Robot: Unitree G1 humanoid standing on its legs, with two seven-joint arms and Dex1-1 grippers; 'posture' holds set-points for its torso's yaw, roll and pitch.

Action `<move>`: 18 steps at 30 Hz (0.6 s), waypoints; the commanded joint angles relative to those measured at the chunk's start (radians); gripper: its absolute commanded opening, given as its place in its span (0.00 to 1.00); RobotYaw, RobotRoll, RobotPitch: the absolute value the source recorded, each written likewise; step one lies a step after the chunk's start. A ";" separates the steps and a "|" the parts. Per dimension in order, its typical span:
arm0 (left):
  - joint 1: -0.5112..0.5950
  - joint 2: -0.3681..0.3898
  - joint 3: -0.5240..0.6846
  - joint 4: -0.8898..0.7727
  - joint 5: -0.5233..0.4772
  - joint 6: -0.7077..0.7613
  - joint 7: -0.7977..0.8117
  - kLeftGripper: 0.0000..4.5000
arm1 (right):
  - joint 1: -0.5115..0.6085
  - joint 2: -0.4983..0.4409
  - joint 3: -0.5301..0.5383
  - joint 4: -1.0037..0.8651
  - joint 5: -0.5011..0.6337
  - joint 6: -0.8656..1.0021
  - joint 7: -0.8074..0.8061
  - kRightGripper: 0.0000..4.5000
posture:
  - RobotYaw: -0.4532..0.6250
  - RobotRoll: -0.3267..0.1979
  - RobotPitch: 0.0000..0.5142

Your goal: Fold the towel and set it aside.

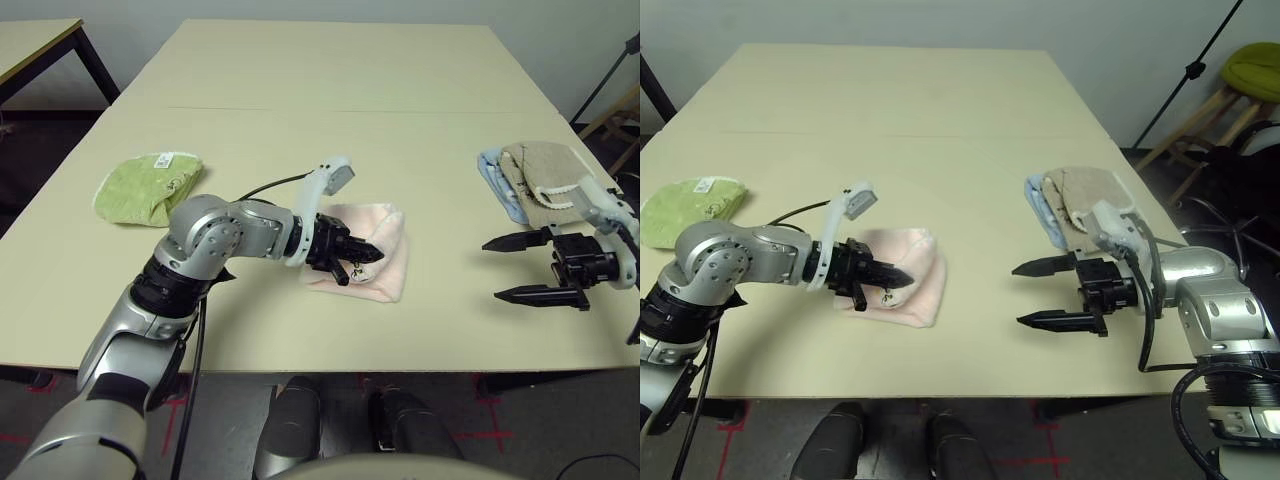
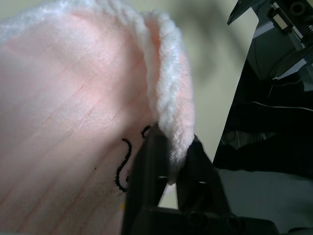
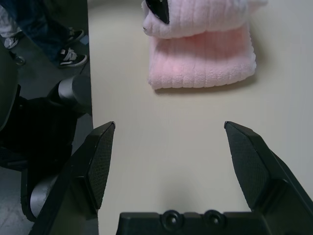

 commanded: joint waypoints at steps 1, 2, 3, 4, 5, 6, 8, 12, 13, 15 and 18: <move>-0.016 -0.042 0.032 -0.004 0.022 0.004 -0.020 0.45 | -0.006 0.002 -0.001 -0.005 -0.004 0.003 -0.003 1.00 | 0.57 0.62 0.30; -0.026 -0.055 0.058 -0.014 0.008 0.017 -0.021 0.52 | -0.011 0.004 0.001 -0.001 -0.006 0.002 -0.003 1.00 | 0.57 0.62 0.30; -0.034 -0.062 0.077 -0.022 -0.002 0.030 -0.023 0.58 | -0.015 0.005 0.003 0.002 -0.007 0.002 -0.003 1.00 | 0.57 0.62 0.30; -0.045 -0.067 0.100 -0.028 -0.014 0.049 -0.023 0.66 | -0.020 0.006 0.005 0.006 -0.009 0.002 -0.003 1.00 | 0.57 0.62 0.30; -0.051 -0.072 0.115 -0.031 -0.020 0.063 -0.022 0.73 | -0.023 0.007 0.006 0.008 -0.011 0.002 -0.003 1.00 | 0.57 0.62 0.30; -0.060 -0.060 0.132 -0.047 -0.035 0.081 -0.036 0.80 | -0.030 0.011 0.008 0.012 -0.009 0.006 -0.005 1.00 | 0.57 0.62 0.30; -0.070 -0.044 0.159 -0.068 -0.048 0.107 -0.049 0.93 | -0.042 0.018 0.008 0.017 -0.006 0.015 -0.011 1.00 | 0.58 0.62 0.29; -0.047 0.082 0.225 -0.085 -0.013 0.118 -0.067 1.00 | -0.092 0.056 -0.003 0.017 0.008 0.094 -0.089 1.00 | 0.59 0.62 0.28; -0.034 0.107 0.241 -0.083 -0.011 0.116 -0.071 1.00 | -0.100 0.064 -0.003 0.012 0.008 0.109 -0.105 1.00 | 0.59 0.62 0.28; 0.006 0.163 0.266 -0.076 0.017 0.074 -0.092 1.00 | -0.118 0.092 -0.001 -0.007 0.014 0.148 -0.152 1.00 | 0.59 0.62 0.28; 0.077 0.239 0.270 -0.076 0.093 -0.024 -0.124 1.00 | -0.140 0.148 0.001 -0.057 0.035 0.215 -0.230 1.00 | 0.59 0.62 0.28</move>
